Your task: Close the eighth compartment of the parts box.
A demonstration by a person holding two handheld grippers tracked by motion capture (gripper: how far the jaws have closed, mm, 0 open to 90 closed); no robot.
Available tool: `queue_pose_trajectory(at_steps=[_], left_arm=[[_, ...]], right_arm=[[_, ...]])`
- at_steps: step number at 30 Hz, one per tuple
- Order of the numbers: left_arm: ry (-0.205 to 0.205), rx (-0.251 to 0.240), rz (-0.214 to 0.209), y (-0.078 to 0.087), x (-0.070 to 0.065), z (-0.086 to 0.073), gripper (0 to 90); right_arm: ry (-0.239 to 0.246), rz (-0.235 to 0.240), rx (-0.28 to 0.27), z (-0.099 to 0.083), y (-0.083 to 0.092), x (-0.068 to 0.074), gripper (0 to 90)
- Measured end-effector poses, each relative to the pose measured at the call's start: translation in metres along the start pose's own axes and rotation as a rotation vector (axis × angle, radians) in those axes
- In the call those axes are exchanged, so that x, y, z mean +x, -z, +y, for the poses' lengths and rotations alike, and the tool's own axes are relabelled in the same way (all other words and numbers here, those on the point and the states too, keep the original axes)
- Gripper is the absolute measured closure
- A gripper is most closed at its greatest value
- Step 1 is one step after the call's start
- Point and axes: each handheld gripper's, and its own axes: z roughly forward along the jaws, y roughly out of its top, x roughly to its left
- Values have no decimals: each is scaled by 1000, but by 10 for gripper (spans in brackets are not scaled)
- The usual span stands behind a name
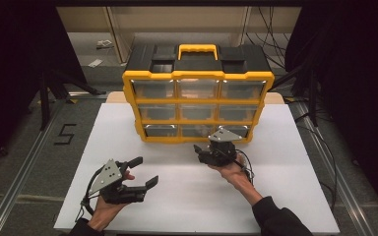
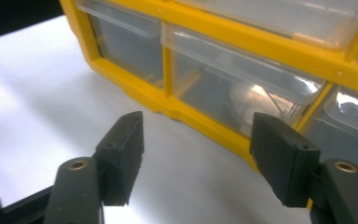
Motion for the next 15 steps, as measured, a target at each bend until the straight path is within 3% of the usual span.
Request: queue_pose_trajectory(at_steps=[10, 15], left_arm=[[0, -1, -1, 0, 0, 0, 186], [0, -1, -2, 0, 0, 0, 186]], right_arm=[[10, 20, -84, 5, 22, 11, 334], [18, 24, -101, 5, 29, 14, 320]])
